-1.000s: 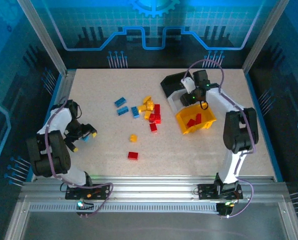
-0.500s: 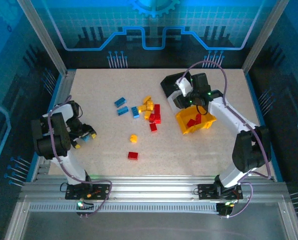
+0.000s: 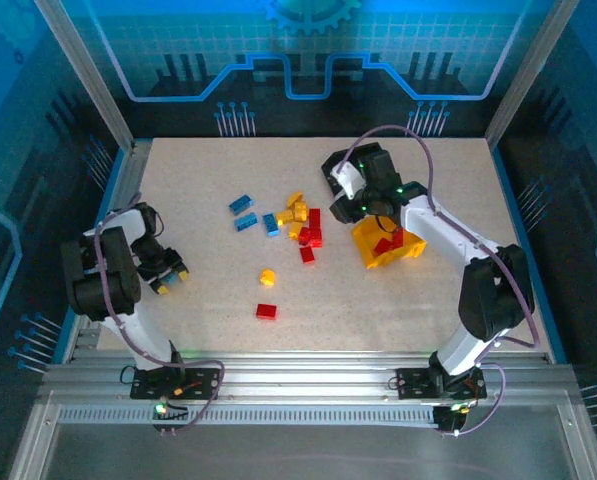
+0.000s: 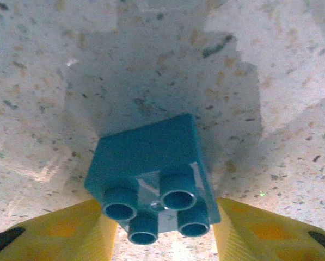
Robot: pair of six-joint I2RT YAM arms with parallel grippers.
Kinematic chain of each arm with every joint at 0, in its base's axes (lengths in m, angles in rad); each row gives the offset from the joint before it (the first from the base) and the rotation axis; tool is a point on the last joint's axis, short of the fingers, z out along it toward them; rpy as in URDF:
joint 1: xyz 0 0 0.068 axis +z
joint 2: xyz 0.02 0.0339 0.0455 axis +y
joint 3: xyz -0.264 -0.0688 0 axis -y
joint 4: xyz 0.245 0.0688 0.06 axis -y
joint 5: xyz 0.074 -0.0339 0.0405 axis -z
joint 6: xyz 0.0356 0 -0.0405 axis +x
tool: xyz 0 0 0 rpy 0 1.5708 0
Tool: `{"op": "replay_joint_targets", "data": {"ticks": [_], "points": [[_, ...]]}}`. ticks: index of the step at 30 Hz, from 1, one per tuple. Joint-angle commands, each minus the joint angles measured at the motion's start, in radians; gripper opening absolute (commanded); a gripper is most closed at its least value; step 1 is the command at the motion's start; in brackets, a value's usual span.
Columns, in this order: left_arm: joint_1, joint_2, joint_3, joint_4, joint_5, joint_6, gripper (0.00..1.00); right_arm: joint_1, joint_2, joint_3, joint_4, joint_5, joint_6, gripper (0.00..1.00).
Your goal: Sort the legos into containers by color
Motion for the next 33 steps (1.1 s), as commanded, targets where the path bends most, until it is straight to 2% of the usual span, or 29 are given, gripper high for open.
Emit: {"op": "replay_joint_targets", "data": {"ticks": [1, 3, 6, 7, 9, 10, 14, 25, 33], "points": [[-0.007, -0.029, -0.022, 0.026, 0.112, 0.022, 0.47, 0.025, 0.012, 0.034, 0.006, 0.008, 0.007, 0.44], [-0.006, -0.042, -0.022, 0.023, 0.111, 0.037, 0.4, 0.034, 0.011, 0.034, 0.008, 0.012, 0.013, 0.44], [-0.007, -0.05, -0.014, 0.006, 0.077, 0.058, 0.41, 0.044, 0.011, 0.028, 0.013, 0.012, 0.02, 0.44], [-0.007, -0.049, -0.009, -0.003, 0.06, 0.059, 0.46, 0.047, 0.01, 0.024, 0.015, 0.01, 0.022, 0.44], [-0.005, -0.049, -0.004, -0.011, 0.04, 0.056, 0.65, 0.051, 0.009, 0.02, 0.018, 0.009, 0.027, 0.44], [-0.005, -0.052, -0.005, -0.012, 0.033, 0.049, 0.69, 0.054, 0.008, 0.018, 0.02, 0.008, 0.028, 0.45], [0.002, -0.066, 0.001, -0.007, -0.001, 0.008, 0.75, 0.059, 0.007, 0.012, 0.029, -0.003, 0.027, 0.46], [0.052, 0.036, 0.082, 0.029, 0.022, -0.1, 0.7, 0.063, 0.006, -0.001, 0.023, -0.033, 0.0, 0.46], [0.052, 0.056, 0.017, 0.062, 0.086, -0.142, 0.64, 0.053, 0.014, 0.0, 0.016, -0.031, -0.025, 0.45]]}}
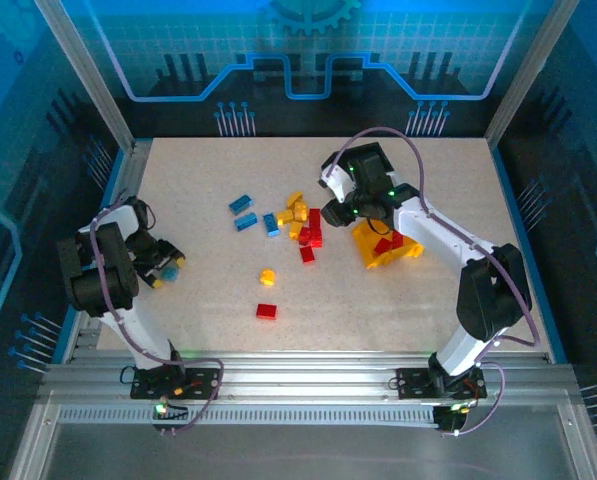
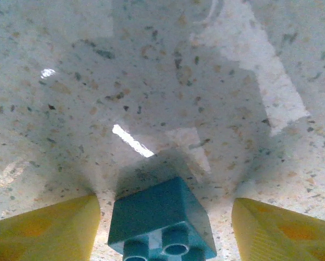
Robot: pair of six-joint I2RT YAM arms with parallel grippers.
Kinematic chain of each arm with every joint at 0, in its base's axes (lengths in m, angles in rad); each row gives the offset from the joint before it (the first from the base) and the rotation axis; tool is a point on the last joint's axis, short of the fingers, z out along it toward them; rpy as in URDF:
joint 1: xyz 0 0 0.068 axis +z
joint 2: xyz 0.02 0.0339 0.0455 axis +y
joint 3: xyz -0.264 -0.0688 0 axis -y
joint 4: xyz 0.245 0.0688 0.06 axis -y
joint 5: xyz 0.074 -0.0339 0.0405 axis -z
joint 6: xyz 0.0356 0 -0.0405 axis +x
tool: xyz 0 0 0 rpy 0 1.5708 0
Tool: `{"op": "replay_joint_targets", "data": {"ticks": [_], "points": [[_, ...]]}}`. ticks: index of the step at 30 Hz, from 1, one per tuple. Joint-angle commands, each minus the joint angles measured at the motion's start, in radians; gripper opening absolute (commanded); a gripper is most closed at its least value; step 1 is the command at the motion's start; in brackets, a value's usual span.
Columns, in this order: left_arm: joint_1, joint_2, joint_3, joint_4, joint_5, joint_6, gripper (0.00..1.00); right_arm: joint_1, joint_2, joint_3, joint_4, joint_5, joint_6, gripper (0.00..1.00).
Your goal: Sort the legos into containers by color
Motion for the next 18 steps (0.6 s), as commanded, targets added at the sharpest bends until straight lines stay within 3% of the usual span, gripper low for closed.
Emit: {"op": "replay_joint_targets", "data": {"ticks": [1, 13, 18], "points": [[0.003, 0.008, -0.055, 0.018, 0.066, -0.034, 0.63, 0.003, 0.012, -0.004, 0.003, -0.023, -0.016, 0.45], [0.0, -0.012, -0.033, 0.032, 0.106, 0.001, 0.36, 0.002, -0.032, -0.028, 0.002, -0.029, 0.005, 0.44], [-0.038, -0.032, -0.003, 0.029, 0.138, 0.043, 0.33, -0.027, -0.096, -0.07, -0.029, -0.048, 0.102, 0.5]]}}
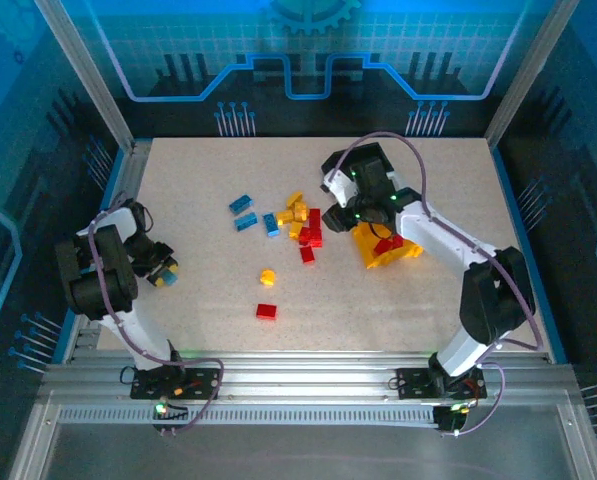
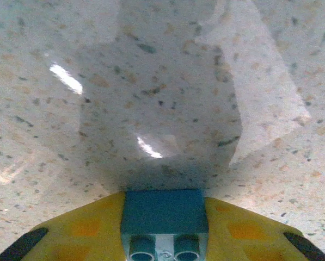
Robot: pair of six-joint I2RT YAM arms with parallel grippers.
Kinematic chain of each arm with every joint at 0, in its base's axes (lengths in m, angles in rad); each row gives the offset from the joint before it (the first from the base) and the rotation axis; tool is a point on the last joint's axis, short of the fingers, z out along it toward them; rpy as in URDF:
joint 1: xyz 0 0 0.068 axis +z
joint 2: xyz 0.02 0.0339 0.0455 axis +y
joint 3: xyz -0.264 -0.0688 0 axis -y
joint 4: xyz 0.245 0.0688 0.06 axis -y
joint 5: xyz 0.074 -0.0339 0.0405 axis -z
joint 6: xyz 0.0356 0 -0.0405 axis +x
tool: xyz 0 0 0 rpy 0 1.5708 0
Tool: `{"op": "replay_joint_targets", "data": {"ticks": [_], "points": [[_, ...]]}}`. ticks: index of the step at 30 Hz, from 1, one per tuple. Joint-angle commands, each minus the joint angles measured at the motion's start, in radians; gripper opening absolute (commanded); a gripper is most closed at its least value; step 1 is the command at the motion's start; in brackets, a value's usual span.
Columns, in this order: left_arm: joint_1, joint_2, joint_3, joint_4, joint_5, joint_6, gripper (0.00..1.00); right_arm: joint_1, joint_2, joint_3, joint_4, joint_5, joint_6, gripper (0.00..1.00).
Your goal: Sort the legos into containers by color
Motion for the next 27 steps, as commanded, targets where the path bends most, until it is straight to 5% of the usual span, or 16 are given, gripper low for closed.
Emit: {"op": "replay_joint_targets", "data": {"ticks": [1, 7, 13, 27], "points": [[-0.066, -0.013, 0.029, 0.023, 0.153, 0.043, 0.33, -0.037, -0.068, -0.019, -0.038, -0.041, 0.108, 0.5], [-0.238, -0.044, 0.165, 0.003, 0.21, 0.037, 0.32, -0.121, -0.212, -0.136, -0.008, -0.098, 0.284, 0.55], [-0.421, -0.005, 0.367, 0.087, 0.342, -0.115, 0.32, -0.193, -0.366, -0.212, -0.017, -0.132, 0.384, 0.57], [-0.815, 0.479, 0.951, 0.486, 0.579, -0.558, 0.33, -0.26, -0.609, -0.321, -0.026, -0.137, 0.517, 0.62]]}}
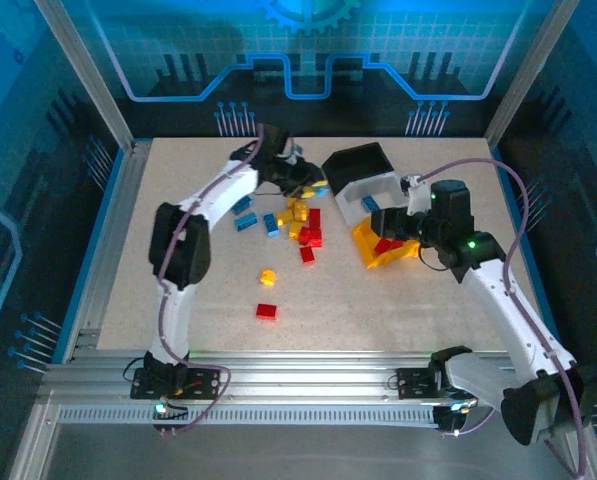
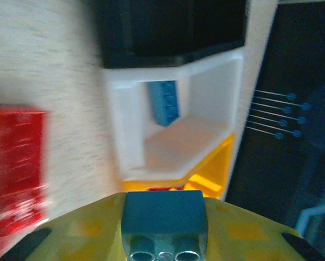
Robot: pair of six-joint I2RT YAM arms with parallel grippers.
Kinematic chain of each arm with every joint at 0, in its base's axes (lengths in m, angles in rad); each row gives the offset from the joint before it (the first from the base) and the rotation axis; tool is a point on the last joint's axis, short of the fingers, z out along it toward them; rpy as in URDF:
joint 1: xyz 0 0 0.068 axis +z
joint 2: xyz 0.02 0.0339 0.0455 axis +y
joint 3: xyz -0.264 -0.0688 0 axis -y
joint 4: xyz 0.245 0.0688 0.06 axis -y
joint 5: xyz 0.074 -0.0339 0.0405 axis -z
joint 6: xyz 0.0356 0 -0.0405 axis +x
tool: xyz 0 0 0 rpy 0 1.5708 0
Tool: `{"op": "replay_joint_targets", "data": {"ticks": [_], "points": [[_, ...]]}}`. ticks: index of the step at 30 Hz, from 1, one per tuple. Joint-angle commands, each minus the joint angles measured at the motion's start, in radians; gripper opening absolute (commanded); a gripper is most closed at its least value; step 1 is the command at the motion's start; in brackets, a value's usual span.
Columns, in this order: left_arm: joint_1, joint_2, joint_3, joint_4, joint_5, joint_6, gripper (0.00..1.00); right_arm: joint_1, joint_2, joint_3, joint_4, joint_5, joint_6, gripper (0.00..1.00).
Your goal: Sort the legos into containers by color
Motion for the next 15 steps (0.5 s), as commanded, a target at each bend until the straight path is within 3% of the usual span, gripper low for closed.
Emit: {"op": "replay_joint_targets", "data": {"ticks": [1, 9, 15], "points": [[-0.05, 0.11, 0.142, 0.133, 0.089, -0.164, 0.33, -0.024, -0.048, -0.023, -0.009, -0.01, 0.042, 0.62], [-0.118, 0.399, 0.511, 0.152, 0.089, -0.294, 0.34, -0.036, -0.123, -0.065, -0.033, 0.002, 0.053, 0.65], [-0.123, 0.431, 0.529, 0.158, 0.082, -0.314, 0.51, -0.046, -0.149, -0.08, -0.035, 0.014, 0.06, 0.69]]}}
